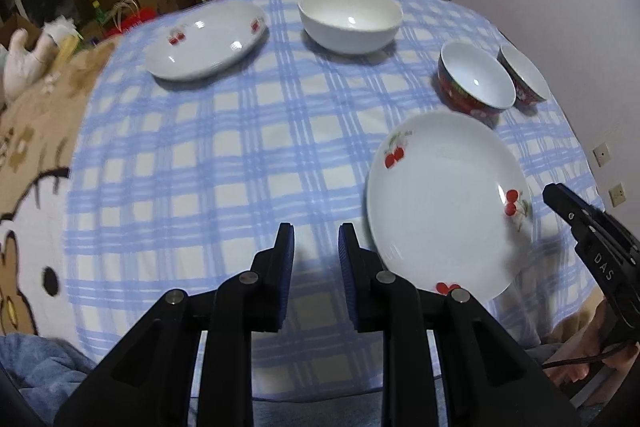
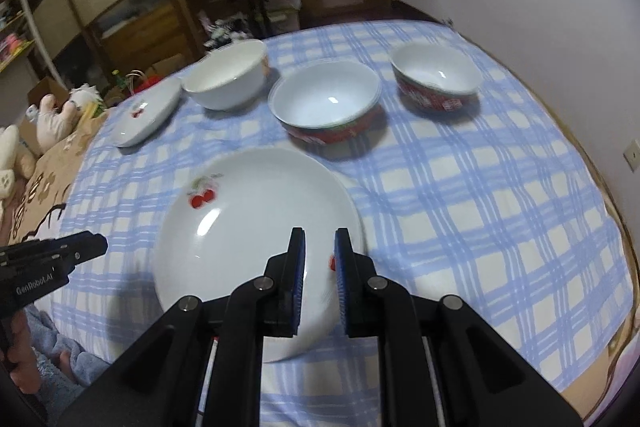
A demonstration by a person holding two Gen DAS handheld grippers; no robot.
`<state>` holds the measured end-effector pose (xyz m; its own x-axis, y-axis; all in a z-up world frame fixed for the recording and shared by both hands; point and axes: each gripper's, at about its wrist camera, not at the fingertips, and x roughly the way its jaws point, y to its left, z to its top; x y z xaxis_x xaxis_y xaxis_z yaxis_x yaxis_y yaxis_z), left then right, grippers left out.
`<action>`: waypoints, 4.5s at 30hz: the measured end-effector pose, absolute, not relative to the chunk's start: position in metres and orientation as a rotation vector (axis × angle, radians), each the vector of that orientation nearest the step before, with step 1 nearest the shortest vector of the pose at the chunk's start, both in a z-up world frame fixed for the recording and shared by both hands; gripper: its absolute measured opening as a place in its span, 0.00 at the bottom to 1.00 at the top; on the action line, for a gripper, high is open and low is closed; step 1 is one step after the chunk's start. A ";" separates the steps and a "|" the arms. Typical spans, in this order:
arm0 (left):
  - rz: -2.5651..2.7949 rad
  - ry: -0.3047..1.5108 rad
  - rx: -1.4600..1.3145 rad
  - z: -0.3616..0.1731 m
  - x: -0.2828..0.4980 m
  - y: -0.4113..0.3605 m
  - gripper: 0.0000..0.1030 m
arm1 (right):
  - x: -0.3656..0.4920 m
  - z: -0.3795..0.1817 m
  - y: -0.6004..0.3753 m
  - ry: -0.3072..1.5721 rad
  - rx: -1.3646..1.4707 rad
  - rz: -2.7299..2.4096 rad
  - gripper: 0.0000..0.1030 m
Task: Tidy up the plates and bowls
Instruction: 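Lower the cherry plate onto the cloth and open both grippers, then move both grippers to the rim of a third cherry plate, then close the left gripper on the plate rim while the right gripper grips the opposite rim, then lift and carry the third cherry plate with both grippers toward the plate stack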
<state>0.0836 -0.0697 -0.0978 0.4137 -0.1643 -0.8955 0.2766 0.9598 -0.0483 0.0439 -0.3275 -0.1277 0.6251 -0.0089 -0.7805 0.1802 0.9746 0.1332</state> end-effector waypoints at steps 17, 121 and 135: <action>-0.153 0.903 0.157 -0.011 0.102 -0.022 0.89 | 0.100 -0.067 -0.271 0.748 0.142 0.040 0.73; -0.025 1.082 -0.112 -0.140 0.331 0.077 0.16 | 0.395 -0.161 -0.141 0.949 -0.044 0.185 0.10; -0.073 1.022 -0.071 -0.095 0.285 0.054 0.16 | 0.338 -0.116 -0.166 0.884 -0.043 0.172 0.10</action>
